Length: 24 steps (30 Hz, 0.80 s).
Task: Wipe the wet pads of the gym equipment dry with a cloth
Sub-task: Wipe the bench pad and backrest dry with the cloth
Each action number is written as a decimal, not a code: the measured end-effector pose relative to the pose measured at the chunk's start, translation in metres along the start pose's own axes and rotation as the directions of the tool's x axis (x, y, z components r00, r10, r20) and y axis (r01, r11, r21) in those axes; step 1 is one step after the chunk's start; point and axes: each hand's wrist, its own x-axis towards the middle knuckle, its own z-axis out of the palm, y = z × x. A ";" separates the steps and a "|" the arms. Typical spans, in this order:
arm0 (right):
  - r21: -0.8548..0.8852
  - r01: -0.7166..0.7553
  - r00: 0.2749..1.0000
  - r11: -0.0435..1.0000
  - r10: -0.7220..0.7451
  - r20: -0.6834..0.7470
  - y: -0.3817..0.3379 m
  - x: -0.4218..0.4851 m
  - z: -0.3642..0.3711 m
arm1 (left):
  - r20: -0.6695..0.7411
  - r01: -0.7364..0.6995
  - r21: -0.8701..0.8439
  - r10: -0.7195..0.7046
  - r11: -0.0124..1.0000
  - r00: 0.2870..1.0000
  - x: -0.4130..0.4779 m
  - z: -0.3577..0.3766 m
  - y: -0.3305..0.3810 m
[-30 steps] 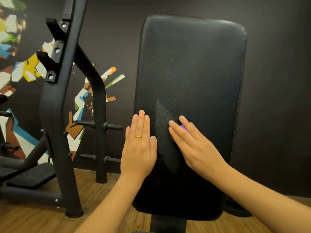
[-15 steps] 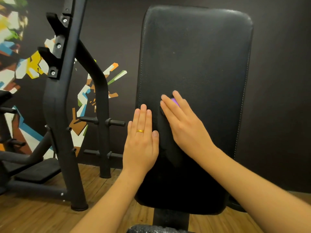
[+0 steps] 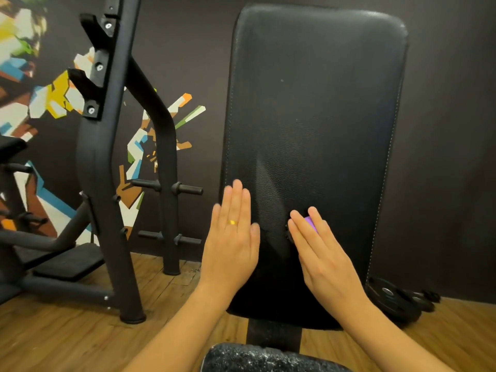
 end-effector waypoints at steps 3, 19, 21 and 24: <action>-0.042 0.038 0.998 0.998 -0.036 0.056 0.005 0.005 -0.008 | 0.018 -0.007 -0.002 0.007 1.000 1.000 -0.056 0.012 -0.002; 0.047 -0.017 0.998 0.999 0.020 -0.052 -0.024 0.115 0.002 | -0.066 0.116 -0.039 -0.118 0.992 0.991 -0.077 0.032 0.012; 0.050 0.041 0.999 0.998 -0.040 -0.018 -0.026 0.068 0.004 | -0.057 0.123 -0.024 -0.124 0.992 0.991 -0.077 0.031 0.013; 0.023 0.121 0.991 0.992 -0.122 0.053 -0.025 -0.011 0.007 | -0.047 0.118 -0.025 -0.119 0.993 0.992 -0.078 0.029 0.012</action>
